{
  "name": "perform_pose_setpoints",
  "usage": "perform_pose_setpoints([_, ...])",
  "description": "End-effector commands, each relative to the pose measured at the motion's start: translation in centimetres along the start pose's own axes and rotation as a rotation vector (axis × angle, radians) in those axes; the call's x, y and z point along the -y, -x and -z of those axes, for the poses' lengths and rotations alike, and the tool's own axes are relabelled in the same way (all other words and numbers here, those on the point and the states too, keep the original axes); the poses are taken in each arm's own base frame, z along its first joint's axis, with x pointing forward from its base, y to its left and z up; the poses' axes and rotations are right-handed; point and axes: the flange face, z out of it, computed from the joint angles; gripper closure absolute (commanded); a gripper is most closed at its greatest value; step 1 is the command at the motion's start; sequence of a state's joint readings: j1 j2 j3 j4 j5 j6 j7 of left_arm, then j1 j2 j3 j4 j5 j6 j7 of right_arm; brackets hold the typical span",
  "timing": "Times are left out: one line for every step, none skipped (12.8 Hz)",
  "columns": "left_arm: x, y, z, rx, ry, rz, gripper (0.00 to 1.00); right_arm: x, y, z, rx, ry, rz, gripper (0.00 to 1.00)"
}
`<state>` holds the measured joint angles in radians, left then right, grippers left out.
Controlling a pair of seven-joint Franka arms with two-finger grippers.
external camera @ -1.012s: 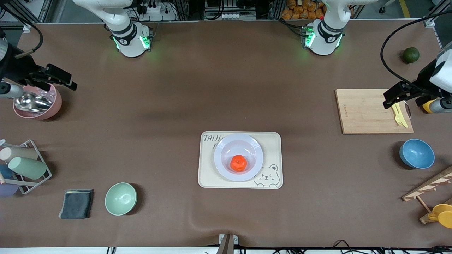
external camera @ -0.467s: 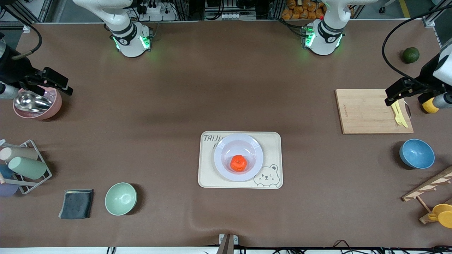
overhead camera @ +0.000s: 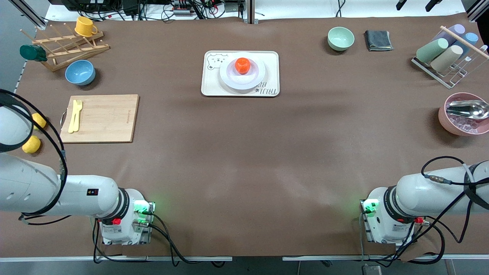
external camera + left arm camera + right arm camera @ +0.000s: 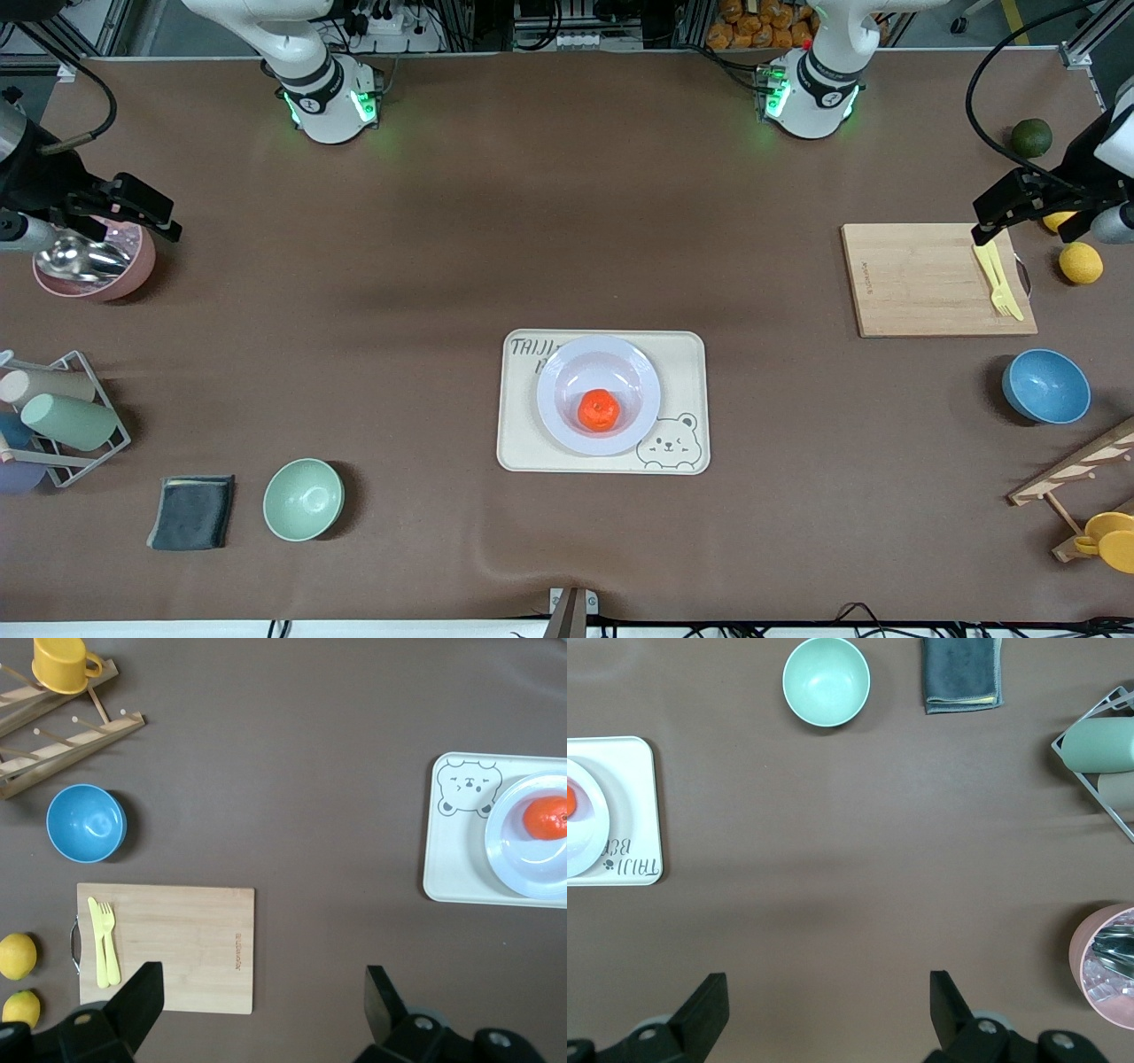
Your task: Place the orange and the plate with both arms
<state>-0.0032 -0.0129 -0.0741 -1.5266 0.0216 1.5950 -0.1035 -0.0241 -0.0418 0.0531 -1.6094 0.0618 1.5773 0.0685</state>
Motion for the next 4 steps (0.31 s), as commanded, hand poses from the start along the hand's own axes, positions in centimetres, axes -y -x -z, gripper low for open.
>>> perform_pose_setpoints([0.04, 0.49, 0.16, 0.018, 0.016, -0.018, 0.0, 0.0, 0.11, 0.21, 0.001, 0.02, -0.011, 0.0])
perform_pose_setpoints([0.05, 0.53, 0.25, 0.017, 0.016, -0.02, 0.0, -0.02, 0.12, 0.19, 0.002, 0.021, -0.011, 0.0])
perform_pose_setpoints([0.06, 0.49, 0.16, 0.018, 0.014, -0.021, 0.0, -0.01, 0.12, 0.26, 0.001, 0.021, -0.011, 0.0])
perform_pose_setpoints([0.06, 0.49, 0.16, 0.018, 0.014, -0.021, 0.0, -0.01, 0.12, 0.26, 0.001, 0.021, -0.011, 0.0])
